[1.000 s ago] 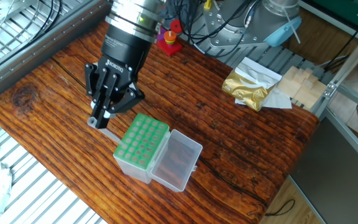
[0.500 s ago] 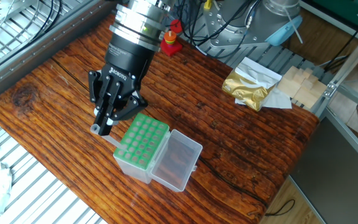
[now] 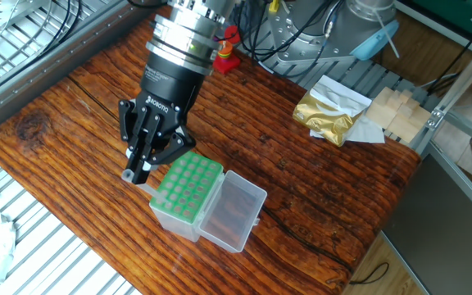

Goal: Insert a large pipette tip into the holder for large pipette tips

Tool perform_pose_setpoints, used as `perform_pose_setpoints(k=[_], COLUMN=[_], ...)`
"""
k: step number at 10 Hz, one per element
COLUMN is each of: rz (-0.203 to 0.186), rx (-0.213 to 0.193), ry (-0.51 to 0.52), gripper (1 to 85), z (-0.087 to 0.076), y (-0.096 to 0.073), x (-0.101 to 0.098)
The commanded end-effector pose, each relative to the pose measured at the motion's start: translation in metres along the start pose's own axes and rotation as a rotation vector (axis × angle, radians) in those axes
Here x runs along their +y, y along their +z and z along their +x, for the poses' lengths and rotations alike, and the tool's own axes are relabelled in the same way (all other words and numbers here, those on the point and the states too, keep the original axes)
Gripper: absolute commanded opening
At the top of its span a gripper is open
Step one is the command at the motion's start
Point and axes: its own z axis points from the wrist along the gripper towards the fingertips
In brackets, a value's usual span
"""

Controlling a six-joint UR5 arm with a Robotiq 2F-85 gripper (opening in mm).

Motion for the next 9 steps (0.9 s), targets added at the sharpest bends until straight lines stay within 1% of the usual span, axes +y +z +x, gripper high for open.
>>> perform_pose_setpoints(k=[1,4,7,9], rz=[-0.007,-0.011,-0.015,-0.021], rx=[-0.003,-0.007,-0.018,-0.019], ry=[0.010,0.013,0.009,0.009], gripper=[1.0,1.0,1.0,1.0], z=[0.001,0.001,0.008,0.013], y=[0.002,0.004,0.016,0.020], x=[-0.002,-0.002,-0.003,-0.004])
